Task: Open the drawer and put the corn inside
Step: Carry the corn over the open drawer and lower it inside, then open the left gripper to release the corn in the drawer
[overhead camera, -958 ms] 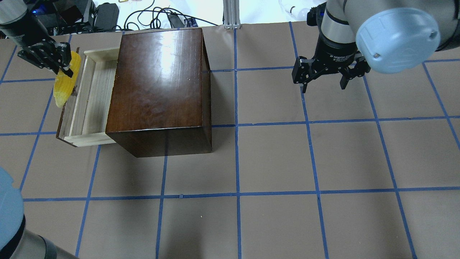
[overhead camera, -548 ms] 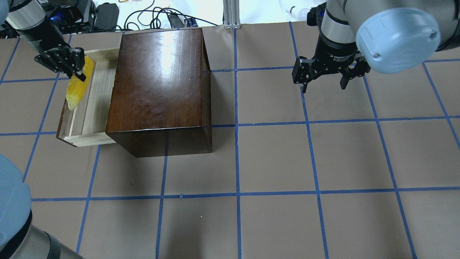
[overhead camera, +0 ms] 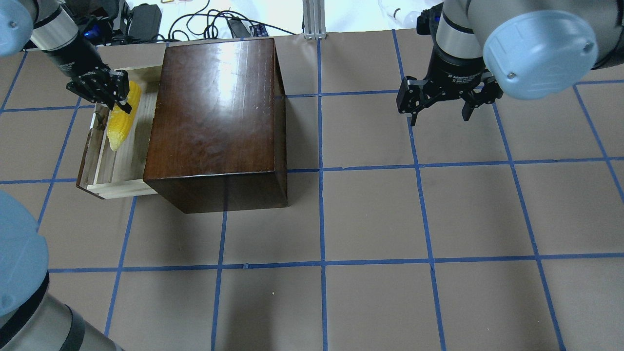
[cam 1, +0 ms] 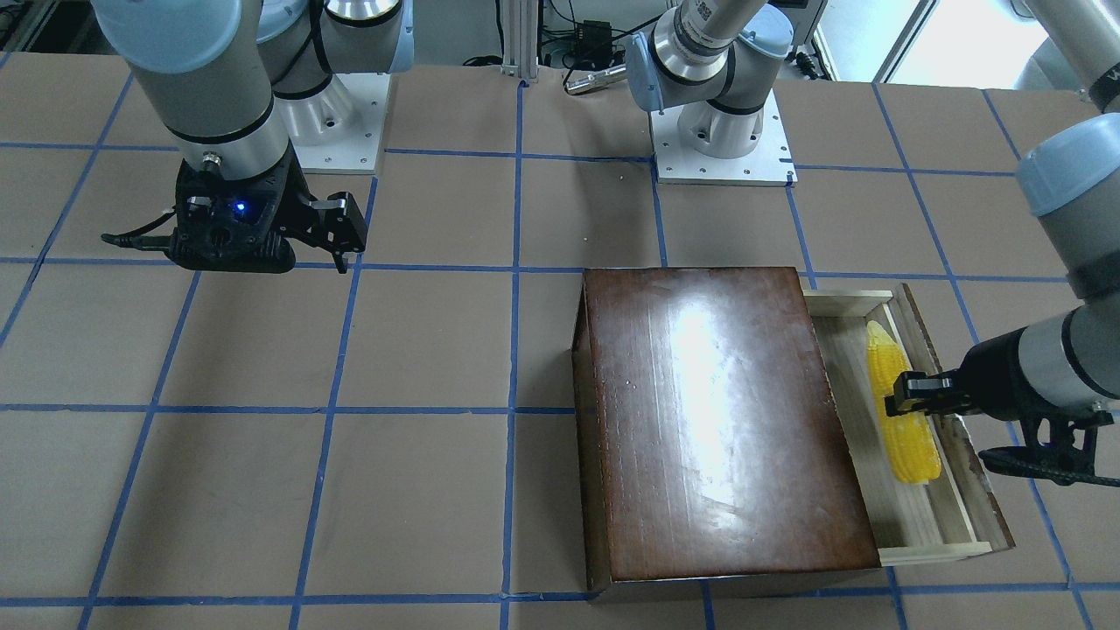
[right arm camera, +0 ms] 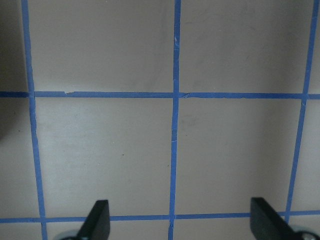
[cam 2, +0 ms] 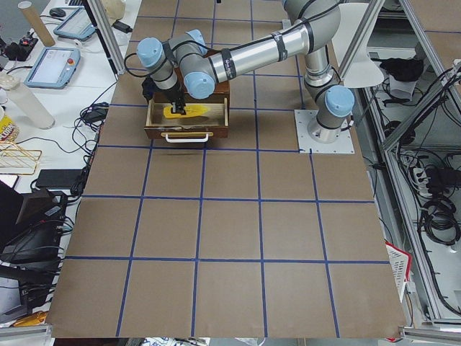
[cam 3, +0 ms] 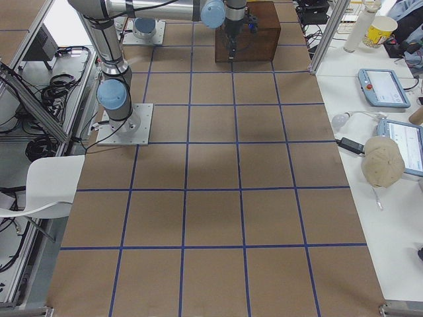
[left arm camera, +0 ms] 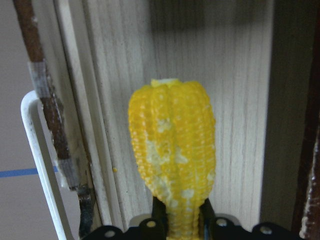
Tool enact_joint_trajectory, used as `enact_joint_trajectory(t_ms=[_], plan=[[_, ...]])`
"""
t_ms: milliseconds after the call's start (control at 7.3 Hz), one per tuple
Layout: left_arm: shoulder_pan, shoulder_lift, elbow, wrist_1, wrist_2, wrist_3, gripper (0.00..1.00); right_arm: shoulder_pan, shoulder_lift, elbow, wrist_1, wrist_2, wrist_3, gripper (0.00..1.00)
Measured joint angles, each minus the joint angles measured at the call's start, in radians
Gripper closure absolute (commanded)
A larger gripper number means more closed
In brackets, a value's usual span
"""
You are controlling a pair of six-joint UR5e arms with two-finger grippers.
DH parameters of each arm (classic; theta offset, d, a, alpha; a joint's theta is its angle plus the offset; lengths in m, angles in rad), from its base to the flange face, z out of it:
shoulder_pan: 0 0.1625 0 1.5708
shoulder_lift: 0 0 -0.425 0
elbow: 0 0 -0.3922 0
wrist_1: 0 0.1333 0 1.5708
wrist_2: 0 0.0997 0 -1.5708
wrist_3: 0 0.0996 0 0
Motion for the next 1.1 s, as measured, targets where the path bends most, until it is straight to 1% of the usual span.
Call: enact_joint_trajectory(t_ms=[137, 411, 821, 1095], plan=[[0.000, -0.007, -0.001, 0.005, -0.002, -0.001, 0.25, 0.000, 0.000, 0.000, -0.001, 0.000, 0.000, 0.00], [0.000, -0.011, -0.002, 0.008, -0.004, -0.002, 0.13, 0.000, 0.000, 0.000, -0.001, 0.000, 0.000, 0.00], [0.003, -0.002, 0.003, 0.005, -0.013, -0.006, 0.04, 0.000, 0.000, 0.000, 0.000, 0.000, 0.000, 0.00], [-0.005, 0.021, 0.013, -0.013, -0.014, -0.011, 0.03, 0.000, 0.000, 0.000, -0.001, 0.000, 0.000, 0.00]])
